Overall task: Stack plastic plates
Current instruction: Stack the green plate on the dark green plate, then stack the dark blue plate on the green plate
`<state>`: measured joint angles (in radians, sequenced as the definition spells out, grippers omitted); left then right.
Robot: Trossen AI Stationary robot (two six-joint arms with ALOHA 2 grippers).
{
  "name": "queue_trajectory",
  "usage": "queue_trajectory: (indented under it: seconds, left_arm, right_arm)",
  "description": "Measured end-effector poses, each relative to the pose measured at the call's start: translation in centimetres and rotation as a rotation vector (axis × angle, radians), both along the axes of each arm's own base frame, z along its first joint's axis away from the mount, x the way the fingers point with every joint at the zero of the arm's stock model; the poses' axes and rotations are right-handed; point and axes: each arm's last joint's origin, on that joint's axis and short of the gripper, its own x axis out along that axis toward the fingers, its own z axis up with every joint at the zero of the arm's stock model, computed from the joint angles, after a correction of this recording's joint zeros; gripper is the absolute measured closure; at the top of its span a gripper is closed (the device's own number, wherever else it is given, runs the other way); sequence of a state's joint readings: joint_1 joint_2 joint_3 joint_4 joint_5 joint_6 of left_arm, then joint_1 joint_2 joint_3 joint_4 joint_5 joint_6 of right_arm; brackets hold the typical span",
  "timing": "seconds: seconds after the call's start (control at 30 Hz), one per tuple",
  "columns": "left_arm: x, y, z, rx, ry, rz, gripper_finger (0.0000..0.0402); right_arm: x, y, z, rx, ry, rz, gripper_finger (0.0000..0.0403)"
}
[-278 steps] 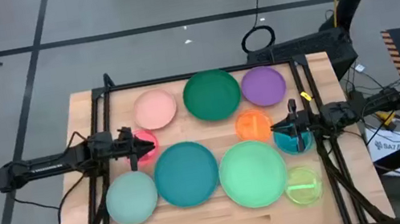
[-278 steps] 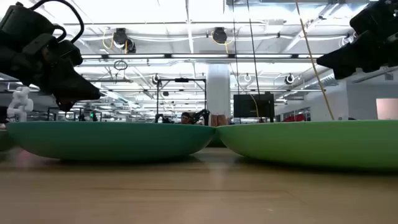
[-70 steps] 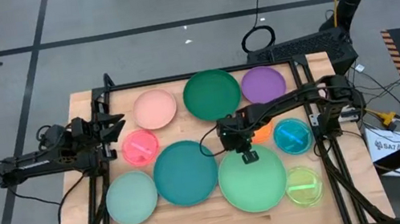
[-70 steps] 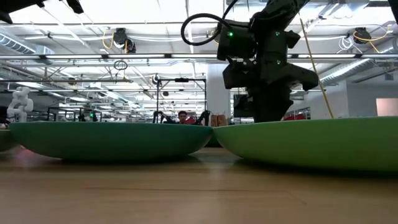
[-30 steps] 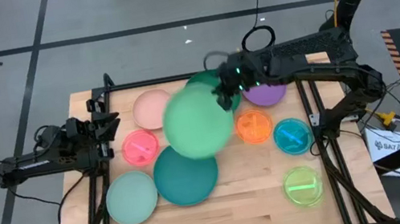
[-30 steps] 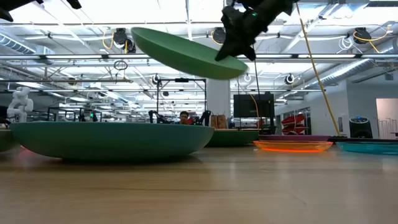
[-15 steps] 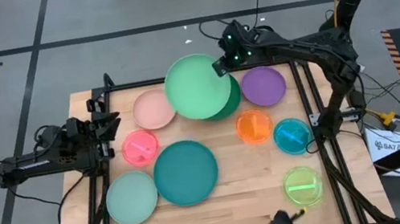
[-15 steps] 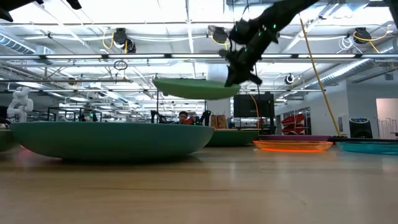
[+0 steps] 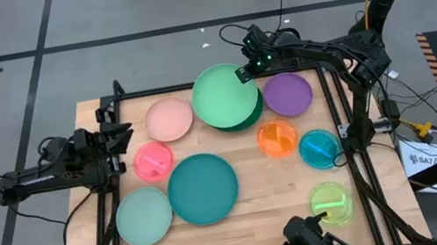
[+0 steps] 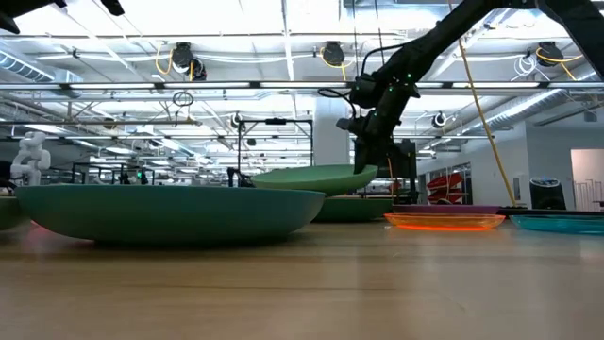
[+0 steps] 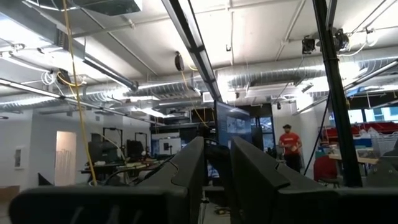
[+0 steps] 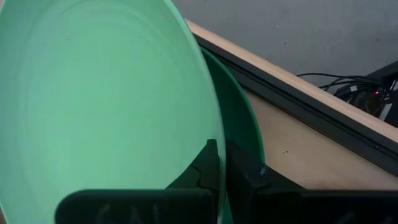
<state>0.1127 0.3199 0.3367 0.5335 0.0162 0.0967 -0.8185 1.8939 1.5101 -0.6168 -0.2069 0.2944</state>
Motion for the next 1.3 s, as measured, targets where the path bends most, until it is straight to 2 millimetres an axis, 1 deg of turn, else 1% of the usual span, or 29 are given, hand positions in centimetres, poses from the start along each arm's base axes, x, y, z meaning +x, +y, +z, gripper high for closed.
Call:
queue_trajectory:
  seconds: [0.1,0.2,0.43,0.63,0.77,0.9,1.0,1.1,1.2,1.3]
  left_arm:
    - [0.0,0.0,0.0,0.002,0.000,0.001,0.0314]
    - [0.0,0.0,0.0,0.003,0.000,0.002,0.0314]
    - [0.0,0.0,0.0,-0.003,0.004,-0.002,0.0314]
    - [0.1,0.0,-0.1,-0.006,0.010,-0.003,0.0314]
    - [0.1,0.0,-0.1,-0.024,0.013,-0.013,0.0314]
    - [0.2,0.0,-0.2,-0.046,0.016,-0.026,0.0314]
    - [0.6,0.1,-0.5,-0.057,0.055,-0.030,0.0314]
    - [1.4,0.1,-0.9,-0.059,0.100,-0.028,0.0314]
    - [2.3,0.3,-1.2,-0.067,0.153,-0.024,0.0314]
    - [3.5,0.4,-1.0,-0.115,0.246,-0.018,0.0314]
  right_arm:
    - [0.0,-0.1,-0.4,-0.007,0.016,0.023,0.0396]
    - [0.1,-0.1,-0.5,-0.005,0.017,0.024,0.0385]
    - [0.0,0.0,-0.5,0.006,0.026,0.021,0.0322]
    - [-0.4,-0.1,-0.7,-0.027,0.096,0.004,0.0267]
    - [-0.6,0.0,-0.7,-0.016,0.111,0.013,0.0247]
    - [-1.1,0.5,0.2,-0.017,0.122,0.034,0.0239]
    - [-1.3,1.6,1.8,-0.037,0.125,0.082,0.0239]
    - [-1.1,3.4,3.9,-0.092,0.106,0.162,0.0239]
    - [-0.5,5.9,6.1,-0.161,0.069,0.255,0.0239]
    - [-0.2,8.8,7.7,-0.245,0.011,0.352,0.0239]
